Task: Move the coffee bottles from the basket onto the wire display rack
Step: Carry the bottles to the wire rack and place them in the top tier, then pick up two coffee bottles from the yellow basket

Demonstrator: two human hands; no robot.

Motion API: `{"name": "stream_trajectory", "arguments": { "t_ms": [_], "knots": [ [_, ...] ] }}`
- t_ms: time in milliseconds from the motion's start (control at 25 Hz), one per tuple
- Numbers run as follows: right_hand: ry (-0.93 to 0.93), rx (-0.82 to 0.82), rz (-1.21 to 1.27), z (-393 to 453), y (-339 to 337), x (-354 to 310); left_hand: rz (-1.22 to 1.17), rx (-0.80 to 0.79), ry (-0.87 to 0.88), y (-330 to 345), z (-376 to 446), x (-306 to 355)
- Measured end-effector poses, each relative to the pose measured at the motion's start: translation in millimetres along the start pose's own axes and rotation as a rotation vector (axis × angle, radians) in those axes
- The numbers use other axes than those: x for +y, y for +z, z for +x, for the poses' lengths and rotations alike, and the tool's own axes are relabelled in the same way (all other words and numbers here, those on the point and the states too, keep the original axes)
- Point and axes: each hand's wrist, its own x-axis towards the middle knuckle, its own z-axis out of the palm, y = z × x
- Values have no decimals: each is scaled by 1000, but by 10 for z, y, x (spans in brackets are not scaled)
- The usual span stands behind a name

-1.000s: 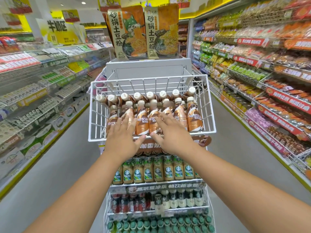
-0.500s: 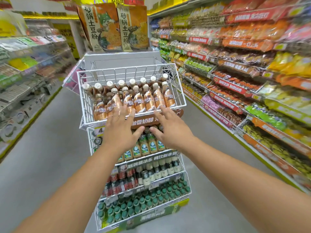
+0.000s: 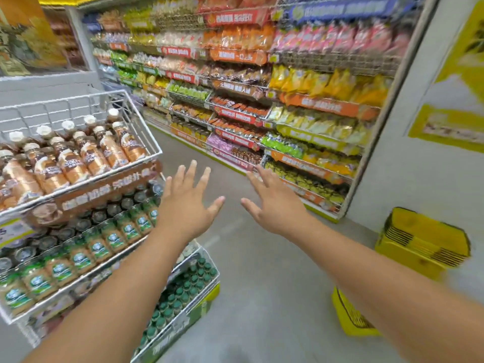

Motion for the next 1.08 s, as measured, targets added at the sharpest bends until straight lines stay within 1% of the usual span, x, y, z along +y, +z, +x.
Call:
{"name": "stream_trajectory", "arguments": {
  "t_ms": [160,400,520,640,720,800,960,1080],
  "knots": [
    [183,35,-8,-678,-236,1112,-47,-12,190,206,165,1273],
    [443,70,-16,-2152,-537,2954,-137,3,426,576,67,3532],
    [519,105,-51,-2818,-718,3785,-176,-22,523,737,-15,4637],
    [572,103,-72,-3273,-853,4418,-200,-55,584,922,-107,5486],
    [614,83,-70,-3520,-910,4802,-209,-101,625,1055,-189,5969],
    [633,88,-58,-3656,-929,5134,-210,-111,660,1199,-196,6355],
    [652,86,-27,-3628,-809,5637,-178,-148,687,1605,-17,6815],
    [650,58,0,-3408,-579,6017,-189,-178,679,2042,229,7079]
  ]
}}
